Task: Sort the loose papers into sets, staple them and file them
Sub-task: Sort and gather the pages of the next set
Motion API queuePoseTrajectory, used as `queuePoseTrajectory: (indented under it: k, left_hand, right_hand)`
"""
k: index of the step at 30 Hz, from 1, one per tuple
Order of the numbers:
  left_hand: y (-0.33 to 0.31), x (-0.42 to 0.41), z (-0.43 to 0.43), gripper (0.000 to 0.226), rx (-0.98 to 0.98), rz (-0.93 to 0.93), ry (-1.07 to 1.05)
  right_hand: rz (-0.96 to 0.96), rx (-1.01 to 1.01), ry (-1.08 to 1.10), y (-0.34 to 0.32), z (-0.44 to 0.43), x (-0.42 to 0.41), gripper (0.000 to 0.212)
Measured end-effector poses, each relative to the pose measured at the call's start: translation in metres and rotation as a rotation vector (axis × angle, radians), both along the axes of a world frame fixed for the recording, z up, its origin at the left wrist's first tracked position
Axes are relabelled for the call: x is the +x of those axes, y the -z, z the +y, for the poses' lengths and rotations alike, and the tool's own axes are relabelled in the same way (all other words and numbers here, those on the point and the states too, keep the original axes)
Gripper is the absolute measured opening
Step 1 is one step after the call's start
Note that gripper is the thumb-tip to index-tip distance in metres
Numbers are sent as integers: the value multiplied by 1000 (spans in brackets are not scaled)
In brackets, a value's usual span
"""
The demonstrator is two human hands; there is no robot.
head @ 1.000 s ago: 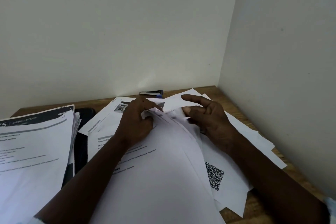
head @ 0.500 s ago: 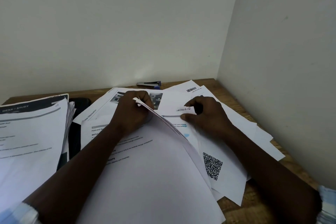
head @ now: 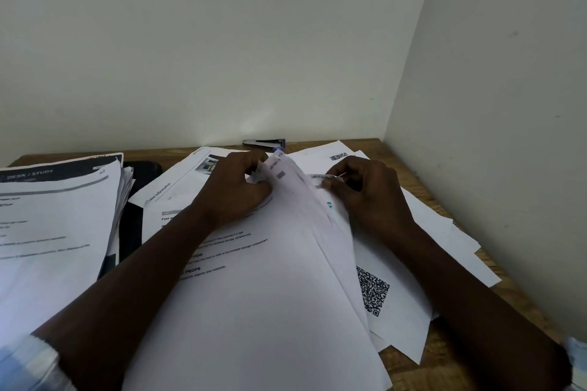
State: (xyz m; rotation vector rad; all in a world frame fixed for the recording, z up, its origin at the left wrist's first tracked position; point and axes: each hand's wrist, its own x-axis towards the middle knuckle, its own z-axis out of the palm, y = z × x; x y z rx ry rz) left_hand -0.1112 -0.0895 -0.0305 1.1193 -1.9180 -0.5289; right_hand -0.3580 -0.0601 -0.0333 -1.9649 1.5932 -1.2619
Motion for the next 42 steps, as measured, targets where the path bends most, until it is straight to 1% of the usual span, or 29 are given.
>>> queuePoseTrajectory:
  k: [3,5,6,9,10,12,13,14,15,16,17,18,19,21,22,23,25,26,28,29,30,31,32,34,37,38,39,40,42]
  left_hand:
    - [0,1,0,21,23,-16,25]
    - [1,2,0,29,13,-38,52]
    - [1,3,0,35,11,-43,58]
    - [1,2,0,43,-4,-45,55]
    - [2,2,-1,42,-5,-52,46]
    - [6,3,-3,48,26,-53,5]
    - [8,4,-4,50,48,-39,-19]
    - [9,4,-5,47,50,-17,-31]
    - [9,4,-6,36,28,9,-34]
    - [9,4,-7,22,-8,33,-22]
    - [8,3,-7,15,-32,49,-7]
    - [5,2,-6,16,-32,66,9]
    - [3,2,-5,17,-9,87,14]
    - [0,3,-5,15,42,161,7]
    - [1,4,-6,17,70,212,-2]
    - [2,6,-8,21,94,254,-23]
    - [4,6,-11,22,127,283,-74]
    - [4,5,-11,23,135,281,-93]
    - [3,4,-10,33,127,256,-102]
    - [2,4,-8,37,113,241,-96]
    - [1,3,-6,41,90,218,-86]
    - [1,2,-5,46,61,190,-83]
    - [1,1,-4,52,34,154,-87]
    - [1,0,-2,57,-21,88,-101]
    - [2,1,-3,42,-74,72,-94]
    - [4,3,-6,40,-81,76,-86]
    - [4,5,-7,43,-82,84,-72]
    - [5,6,-9,48,-74,87,-53]
    - [6,6,-11,52,-63,62,-18]
  right_hand:
    - [80,-120,45,7,-3,0,16]
    - [112,-200,62,10,-5,-2,23]
    - [107,-228,67,9,-6,-3,23]
    - [-64,-243,32,1,-4,-2,9]
    - [-119,-238,3,-2,-2,-1,11]
    - [-244,-136,-63,-7,2,3,23]
    - [-351,-29,-111,-10,5,6,26]
    - [-480,104,-189,-15,9,9,33]
    - [-611,228,-275,-19,11,10,43]
    - [-691,311,-326,-21,11,9,52]
    - [-715,337,-311,-22,10,9,55]
    - [-664,300,-237,-20,9,8,52]
    - [-515,223,-102,-16,6,4,47]
    - [-49,45,157,-9,1,-6,41]
    - [95,18,215,-7,1,-9,40]
    - [132,47,221,-6,1,-13,41]
    - [43,155,169,-7,2,-14,41]
    - [-21,193,128,-7,3,-13,36]
    - [-158,223,48,-3,3,-9,15]
    - [-223,227,20,-2,3,-8,14]
    - [-286,221,1,-2,3,-6,18]
    - [-305,203,1,0,2,-6,19]
    - [-286,160,12,-1,3,-5,17]
    - [-160,29,36,-2,4,-4,9]
    - [-45,-195,64,-1,3,-3,10]
    - [-26,-236,73,0,3,-3,11]
    - [-53,-226,58,-1,2,-4,14]
    - [-155,-128,3,-6,3,-3,19]
    - [-510,269,-259,-19,7,-1,41]
